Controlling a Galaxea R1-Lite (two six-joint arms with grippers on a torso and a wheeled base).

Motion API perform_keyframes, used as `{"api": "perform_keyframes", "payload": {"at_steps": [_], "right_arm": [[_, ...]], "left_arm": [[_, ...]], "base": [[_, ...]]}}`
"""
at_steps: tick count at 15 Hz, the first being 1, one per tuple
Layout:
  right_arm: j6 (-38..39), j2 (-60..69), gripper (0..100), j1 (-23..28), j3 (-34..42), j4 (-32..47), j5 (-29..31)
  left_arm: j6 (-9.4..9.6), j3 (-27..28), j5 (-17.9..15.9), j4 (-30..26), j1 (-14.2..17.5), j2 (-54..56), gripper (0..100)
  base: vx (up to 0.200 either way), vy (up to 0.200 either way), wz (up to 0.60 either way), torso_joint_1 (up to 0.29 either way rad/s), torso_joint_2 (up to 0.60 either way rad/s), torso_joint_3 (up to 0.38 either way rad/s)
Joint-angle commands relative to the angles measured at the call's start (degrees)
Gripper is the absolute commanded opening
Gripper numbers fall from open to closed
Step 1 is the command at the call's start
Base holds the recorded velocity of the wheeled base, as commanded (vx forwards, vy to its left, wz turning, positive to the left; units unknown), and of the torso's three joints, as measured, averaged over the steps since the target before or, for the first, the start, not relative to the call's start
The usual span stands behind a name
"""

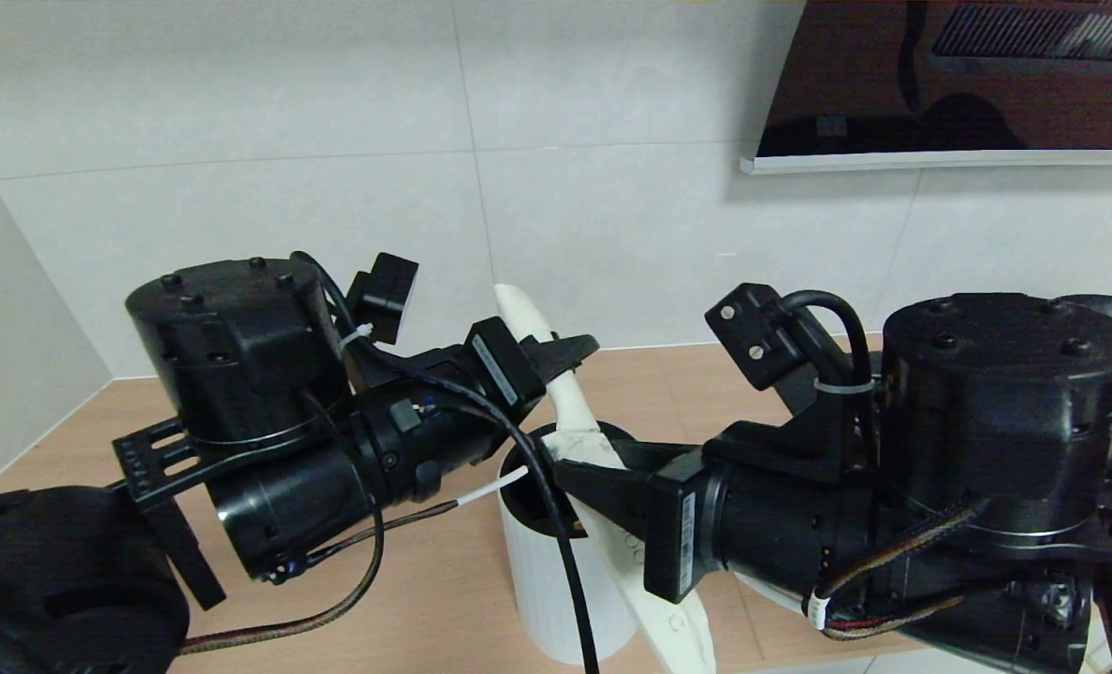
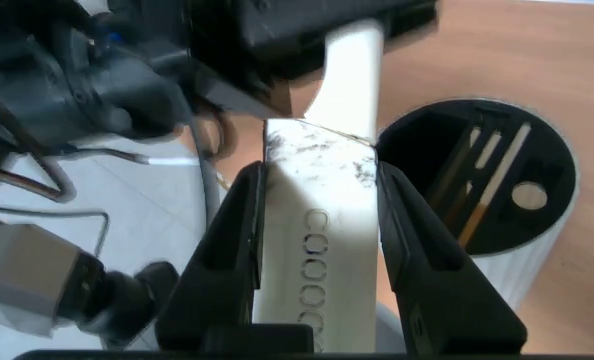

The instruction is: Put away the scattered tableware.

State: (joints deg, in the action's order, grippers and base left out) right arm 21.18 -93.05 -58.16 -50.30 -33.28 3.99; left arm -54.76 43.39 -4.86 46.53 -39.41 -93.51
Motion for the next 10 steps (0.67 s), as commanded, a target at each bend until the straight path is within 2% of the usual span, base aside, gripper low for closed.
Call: {"api": "perform_keyframes", "payload": {"at_steps": [1,10], "right_arm": [[0.0,-0.1,0,0.1,-0.1,-0.3,0.1],[-0.1,-0.1,0,0.2,-0.1,-0.2,0.3]], "left_arm": [[0.0,-0.1,0.0,-0.1,0.0,0.1,0],[0.0,-0.1,0.0,-0.2,0.0,0.3,0]], "base": [[0.0,0.0,0.0,0.0,0.0,0.0],[0.0,0.0,0.0,0.0,0.0,0.0]]}}
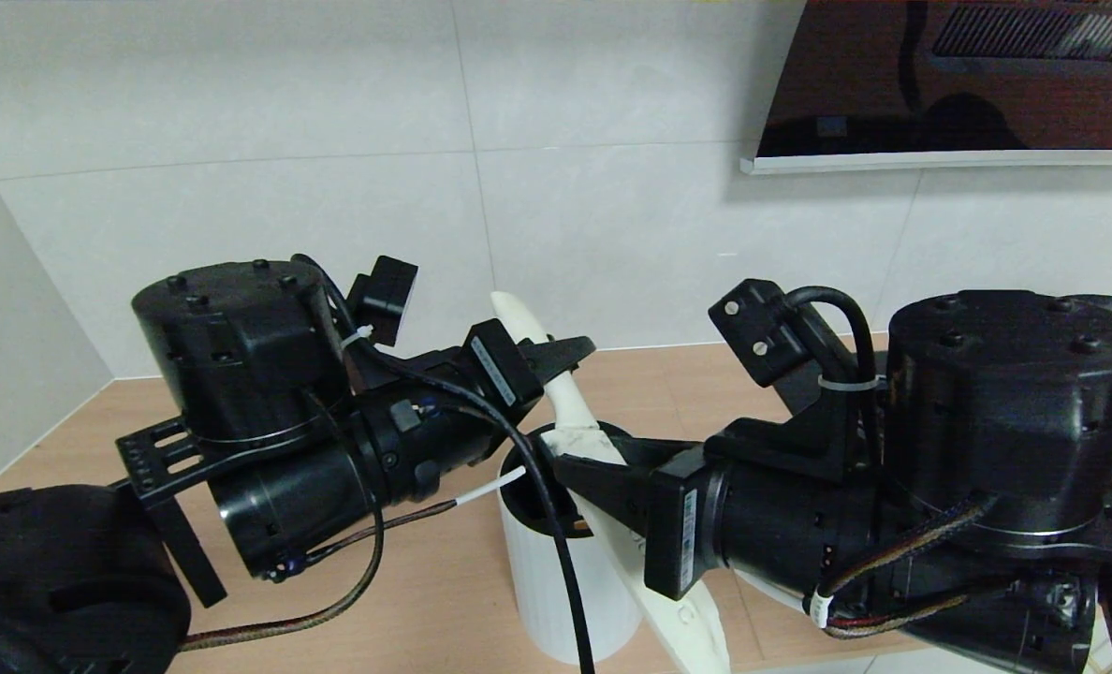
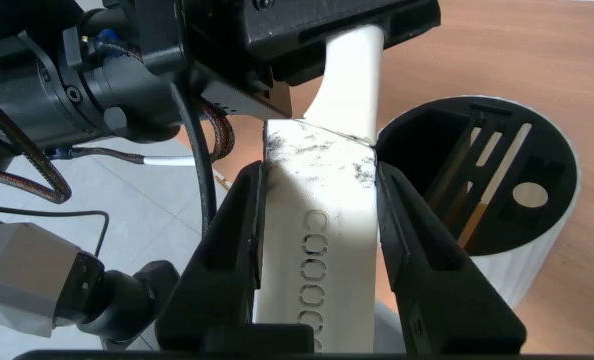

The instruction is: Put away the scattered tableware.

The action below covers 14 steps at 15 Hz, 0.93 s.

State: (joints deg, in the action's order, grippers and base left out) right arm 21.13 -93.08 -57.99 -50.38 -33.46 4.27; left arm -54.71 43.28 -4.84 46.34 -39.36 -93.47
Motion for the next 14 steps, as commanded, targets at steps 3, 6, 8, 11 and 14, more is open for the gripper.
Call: {"api": "perform_keyframes", "payload": {"at_steps": [3,6,8,11,14], "right_arm": [[0.1,-0.1,100,0.0,0.0,0.0,0.0],[0.1,0.1,100,0.1,0.0,0.0,0.0],[0.1,0.3,100,0.2,0.0,0.0,0.0],[0.0,0.9,100,1.9,-0.1,0.0,0.0],[-0.1,1.9,100,6.5,-0.6,0.0,-0.1]], "left_arm": [[-0.04,0.0,-0.1,0.0,0.0,0.3,0],[-0.04,0.0,-0.2,0.0,0.0,0.4,0],[-0.04,0.0,-0.2,0.0,0.0,0.5,0],[0.22,0.4,0.0,-0.4,0.2,1.4,0],[4.61,1.9,1.1,-3.0,2.6,4.4,0]], "base": [[0.0,0.0,0.0,0.0,0.0,0.0],[0.0,0.0,0.0,0.0,0.0,0.0],[0.0,0.0,0.0,0.0,0.0,0.0],[0.0,0.0,0.0,0.0,0.0,0.0],[0.0,0.0,0.0,0.0,0.0,0.0]]}}
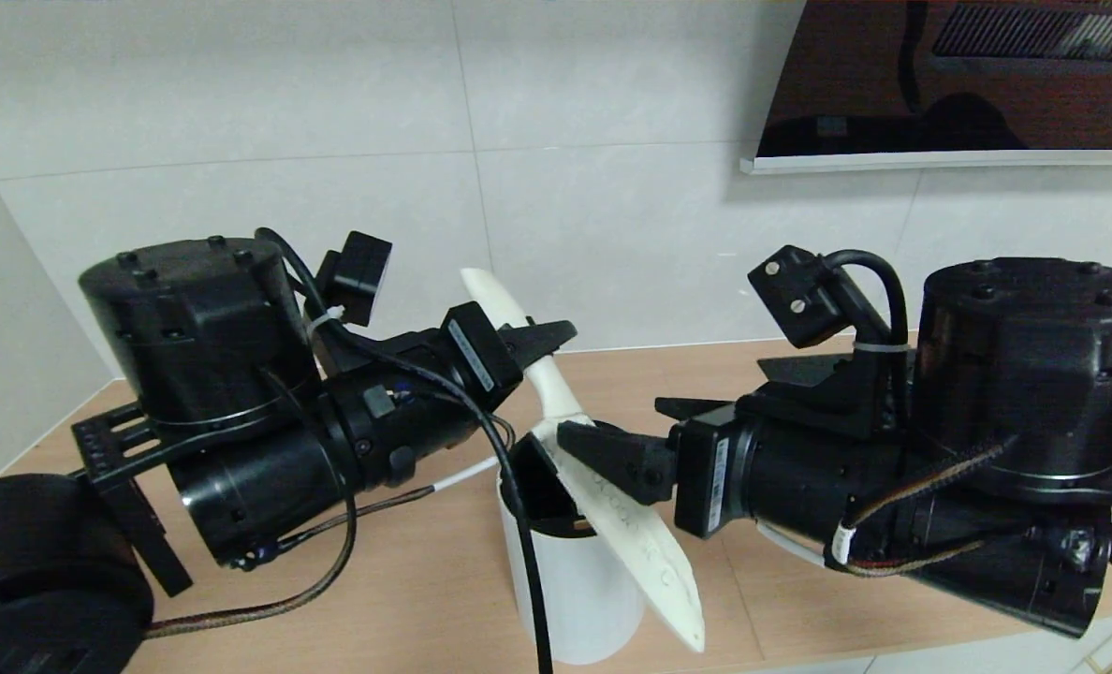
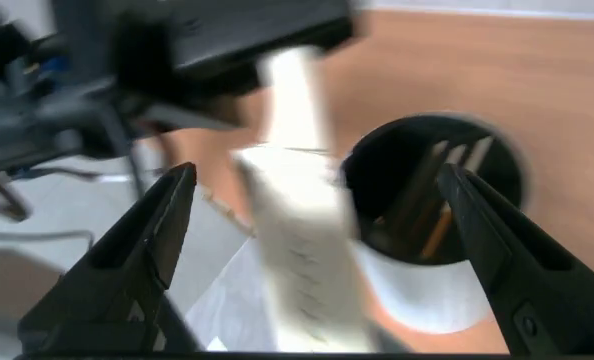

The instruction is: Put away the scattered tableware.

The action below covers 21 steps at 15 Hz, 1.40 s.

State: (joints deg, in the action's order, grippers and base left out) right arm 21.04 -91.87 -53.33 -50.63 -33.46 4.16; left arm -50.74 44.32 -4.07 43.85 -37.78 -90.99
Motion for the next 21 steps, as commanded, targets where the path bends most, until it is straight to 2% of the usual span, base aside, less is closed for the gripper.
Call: {"api": "perform_keyframes", "payload": {"at_steps": [1,2,3,4,7,10,12,13,15,16,17,18,20,21], "right_arm": [[-0.2,1.3,100,3.8,-0.4,0.1,0.0],[-0.3,1.4,100,4.4,-0.4,0.1,0.0],[-0.6,2.0,100,5.7,-0.5,0.2,0.0],[-0.6,2.4,100,6.2,-0.6,0.2,0.0],[-0.7,2.8,100,6.9,-0.6,0.2,0.1],[-0.7,3.5,100,7.4,-0.7,0.5,0.1],[-0.7,3.5,100,7.4,-1.0,0.7,0.1],[-0.7,3.4,100,7.4,-1.0,0.7,0.0],[-0.7,3.3,100,7.4,-1.0,0.7,0.1],[-0.7,3.2,100,7.4,-1.0,0.7,0.1],[-0.7,3.2,100,7.4,-1.0,0.7,0.1],[-0.7,3.3,100,7.4,-1.0,0.7,0.1],[-0.7,3.3,100,7.4,-1.0,0.7,0.1],[-0.7,3.2,100,7.4,-1.0,0.7,0.1]], "left_arm": [[2.4,3.8,3.1,-5.4,2.3,3.5,0],[3.19,5.2,4.7,-7.3,2.9,4.0,0],[4.51,8.5,8.3,-11.0,4.5,4.9,0],[5.21,10.1,9.5,-12.6,5.5,5.6,0],[5.39,12.5,10.2,-16.1,7.0,6.0,0],[5.83,15.2,13.0,-21.3,7.1,6.4,0],[10.4,15.7,17.1,-25.7,6.8,6.5,0],[13.03,15.6,20.4,-26.9,6.2,6.3,0],[14.0,15.7,24.5,-26.8,4.5,5.9,0],[16.2,15.4,27.4,-26.6,3.1,5.8,0],[17.43,15.0,29.6,-26.4,1.3,5.8,0],[18.31,14.8,31.9,-25.5,-1.1,6.0,0],[20.33,13.6,34.8,-22.8,-2.9,5.6,0],[23.4,11.2,36.0,-17.8,-3.8,4.5,0]], "base": [[0.0,0.0,0.0,0.0,0.0,0.0],[0.0,0.0,0.0,0.0,0.0,0.0],[0.0,0.0,0.0,0.0,0.0,0.0],[0.0,0.0,0.0,0.0,0.0,0.0],[0.0,0.0,0.0,0.0,0.0,0.0],[0.0,0.0,0.0,0.0,0.0,0.0],[0.0,0.0,0.0,0.0,0.0,0.0],[0.0,0.0,0.0,0.0,0.0,0.0],[0.0,0.0,0.0,0.0,0.0,0.0],[0.0,0.0,0.0,0.0,0.0,0.0],[0.0,0.0,0.0,0.0,0.0,0.0],[0.0,0.0,0.0,0.0,0.0,0.0],[0.0,0.0,0.0,0.0,0.0,0.0],[0.0,0.0,0.0,0.0,0.0,0.0]]}}
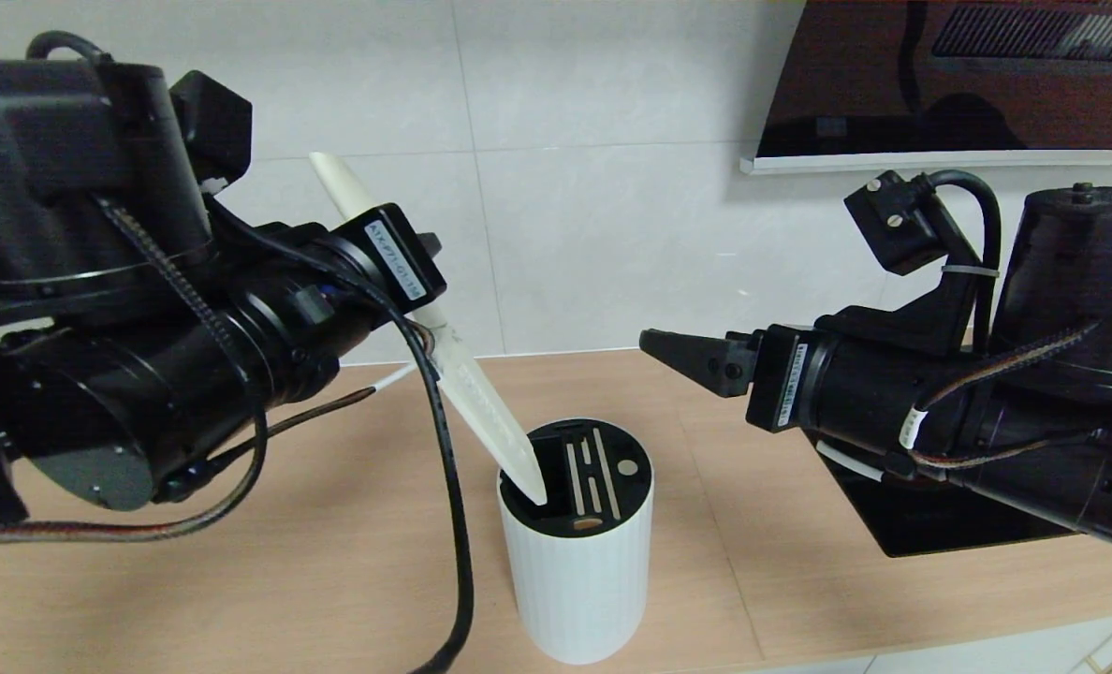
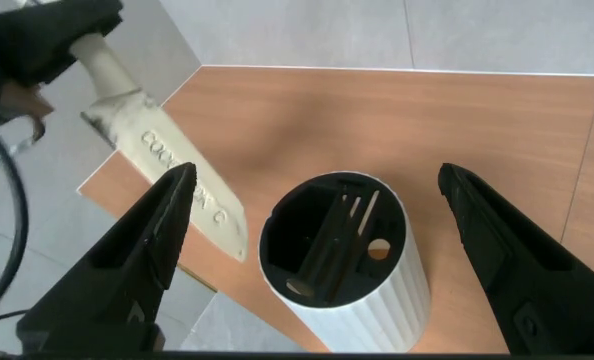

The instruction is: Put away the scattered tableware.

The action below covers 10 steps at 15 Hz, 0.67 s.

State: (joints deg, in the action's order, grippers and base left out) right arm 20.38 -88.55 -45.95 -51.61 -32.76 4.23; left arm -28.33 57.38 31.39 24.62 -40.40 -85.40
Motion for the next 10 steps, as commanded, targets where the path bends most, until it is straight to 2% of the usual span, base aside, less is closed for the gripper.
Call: {"api": "perform_keyframes", "payload": {"at_steps": [1,4,5,6,7,8,10], "right_arm": [[0.0,-0.1,100,0.0,0.0,0.0,0.0],[0.0,-0.1,100,0.0,0.0,0.0,0.0],[0.0,-0.1,100,0.0,0.0,0.0,0.0],[0.0,-0.1,100,0.0,0.0,0.0,0.0],[0.0,-0.1,100,0.0,0.0,0.0,0.0],[0.0,-0.1,100,0.0,0.0,0.0,0.0],[0.0,-0.1,100,0.0,0.0,0.0,0.0]], "left_arm": [[3.28,-3.8,1.5,5.6,-1.7,-2.1,0],[10.84,-7.6,5.9,18.5,-3.2,-6.5,0],[12.25,-8.3,6.8,21.3,-3.3,-7.4,0],[12.25,-8.3,6.8,21.3,-3.3,-7.4,0],[14.97,-10.2,7.3,26.0,-4.3,-8.8,0],[15.59,-10.8,7.4,27.8,-5.0,-9.1,0],[15.67,-10.8,7.4,27.9,-5.0,-9.1,0]], "base": [[0.0,0.0,0.0,0.0,0.0,0.0],[0.0,0.0,0.0,0.0,0.0,0.0],[0.0,0.0,0.0,0.0,0.0,0.0],[0.0,0.0,0.0,0.0,0.0,0.0],[0.0,0.0,0.0,0.0,0.0,0.0],[0.0,0.0,0.0,0.0,0.0,0.0],[0.0,0.0,0.0,0.0,0.0,0.0]]}}
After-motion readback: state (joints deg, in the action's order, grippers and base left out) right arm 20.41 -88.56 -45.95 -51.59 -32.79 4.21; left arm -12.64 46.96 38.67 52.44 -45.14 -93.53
